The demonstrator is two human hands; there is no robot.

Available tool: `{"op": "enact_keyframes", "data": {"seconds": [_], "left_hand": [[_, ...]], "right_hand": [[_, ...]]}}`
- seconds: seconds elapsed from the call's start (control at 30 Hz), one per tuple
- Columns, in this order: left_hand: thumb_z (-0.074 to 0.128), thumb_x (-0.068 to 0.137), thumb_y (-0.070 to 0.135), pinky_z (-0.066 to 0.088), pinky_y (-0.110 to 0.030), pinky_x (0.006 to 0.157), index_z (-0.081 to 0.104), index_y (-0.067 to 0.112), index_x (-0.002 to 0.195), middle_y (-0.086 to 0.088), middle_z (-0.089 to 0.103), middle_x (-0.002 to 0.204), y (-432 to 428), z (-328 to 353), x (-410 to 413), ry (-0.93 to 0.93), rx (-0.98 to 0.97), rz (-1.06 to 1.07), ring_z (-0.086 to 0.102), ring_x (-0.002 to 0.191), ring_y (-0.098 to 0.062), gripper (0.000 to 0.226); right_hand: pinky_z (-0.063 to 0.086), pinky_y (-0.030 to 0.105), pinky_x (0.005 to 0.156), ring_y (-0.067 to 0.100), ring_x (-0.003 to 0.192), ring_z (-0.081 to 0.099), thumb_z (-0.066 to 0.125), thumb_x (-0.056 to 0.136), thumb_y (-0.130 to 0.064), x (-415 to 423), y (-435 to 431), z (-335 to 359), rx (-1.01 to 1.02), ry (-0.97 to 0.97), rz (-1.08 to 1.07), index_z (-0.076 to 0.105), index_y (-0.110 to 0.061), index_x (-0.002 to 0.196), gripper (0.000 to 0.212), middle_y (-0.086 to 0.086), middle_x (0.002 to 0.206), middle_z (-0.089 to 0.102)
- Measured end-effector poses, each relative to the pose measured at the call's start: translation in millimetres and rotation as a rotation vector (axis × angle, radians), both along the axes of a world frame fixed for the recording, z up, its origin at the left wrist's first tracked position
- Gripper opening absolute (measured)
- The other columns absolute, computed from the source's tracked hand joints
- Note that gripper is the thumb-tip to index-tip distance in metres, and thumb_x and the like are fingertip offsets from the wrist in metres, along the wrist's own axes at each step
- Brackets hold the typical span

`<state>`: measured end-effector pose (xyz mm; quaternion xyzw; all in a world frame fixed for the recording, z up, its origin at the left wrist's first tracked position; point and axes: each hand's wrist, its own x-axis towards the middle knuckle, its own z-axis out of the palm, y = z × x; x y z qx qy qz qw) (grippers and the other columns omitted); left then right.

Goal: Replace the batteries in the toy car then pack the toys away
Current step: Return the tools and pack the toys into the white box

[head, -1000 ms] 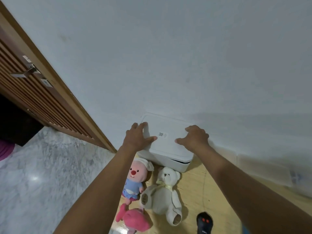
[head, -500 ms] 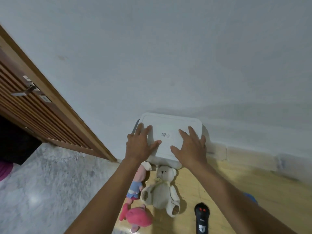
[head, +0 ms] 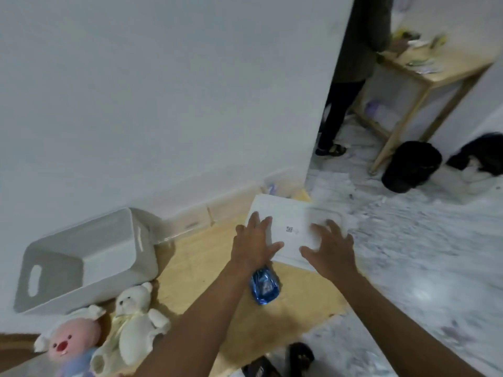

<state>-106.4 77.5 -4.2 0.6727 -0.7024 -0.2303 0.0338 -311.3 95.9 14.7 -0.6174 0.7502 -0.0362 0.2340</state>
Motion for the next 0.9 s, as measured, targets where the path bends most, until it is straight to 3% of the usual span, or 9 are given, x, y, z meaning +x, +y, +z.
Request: {"op": "enact_keyframes", "data": {"seconds": [0.23,0.43,0.57,0.67,0.77,0.9], "left_hand": [[0.064,0.093,0.058,0.036,-0.050,0.116,0.019,0.033,0.164,-0.002,0.002,0.172,-7.1,-39.7,-83.2,0.011,0.203,-0.207,0.024,0.145,-0.044,0.087],[0.063,0.095,0.057,0.022,-0.048,0.125,0.016,0.029,0.165,-0.009,-0.002,0.173,-4.8,-63.9,-86.5,0.070,0.262,-0.231,0.006,0.157,-0.036,0.089],[0.060,0.099,0.054,0.017,-0.045,0.127,0.022,0.034,0.163,-0.009,0.006,0.173,1.7,-43.5,-79.0,0.186,0.191,-0.128,0.004,0.159,-0.031,0.078],[0.061,0.099,0.047,0.020,-0.041,0.126,0.031,0.027,0.160,-0.010,0.022,0.169,13.6,-15.3,-52.4,0.255,0.106,-0.045,0.017,0.157,-0.028,0.071],[0.063,0.092,0.045,0.034,-0.037,0.118,0.051,0.019,0.149,-0.007,0.050,0.152,34.5,10.8,3.0,0.299,-0.017,0.064,0.044,0.142,-0.026,0.064],[0.066,0.095,0.034,0.048,-0.035,0.102,0.066,0.021,0.130,-0.001,0.068,0.127,82.8,44.3,94.7,0.251,-0.295,0.328,0.061,0.119,-0.019,0.038]], "right_hand": [[0.027,0.044,0.114,0.035,0.145,0.030,0.063,0.081,-0.060,-82.9,38.0,-60.5,0.149,-0.058,-0.158,0.038,-0.034,0.148,0.076,-0.001,0.162,0.021],[0.046,0.041,0.104,0.040,0.134,0.044,0.063,0.086,-0.046,-103.7,54.5,-91.6,0.186,-0.100,-0.074,0.041,-0.032,0.148,0.068,0.004,0.165,0.016],[0.045,0.046,0.104,0.041,0.134,0.040,0.058,0.089,-0.052,-105.4,49.1,-78.3,0.157,0.012,-0.062,0.035,-0.035,0.150,0.067,0.002,0.165,0.010],[0.040,0.051,0.108,0.041,0.141,0.033,0.060,0.089,-0.051,-85.2,32.8,-52.1,0.022,0.078,0.012,0.037,-0.031,0.149,0.067,0.006,0.164,0.017],[0.040,0.047,0.109,0.034,0.142,0.035,0.063,0.090,-0.044,-25.9,15.5,-24.6,-0.088,-0.032,0.204,0.043,-0.028,0.148,0.063,0.006,0.162,0.026],[0.044,0.042,0.106,0.025,0.135,0.045,0.063,0.091,-0.039,85.9,14.2,9.0,-0.042,-0.235,0.482,0.042,-0.030,0.147,0.061,-0.003,0.154,0.039]]}}
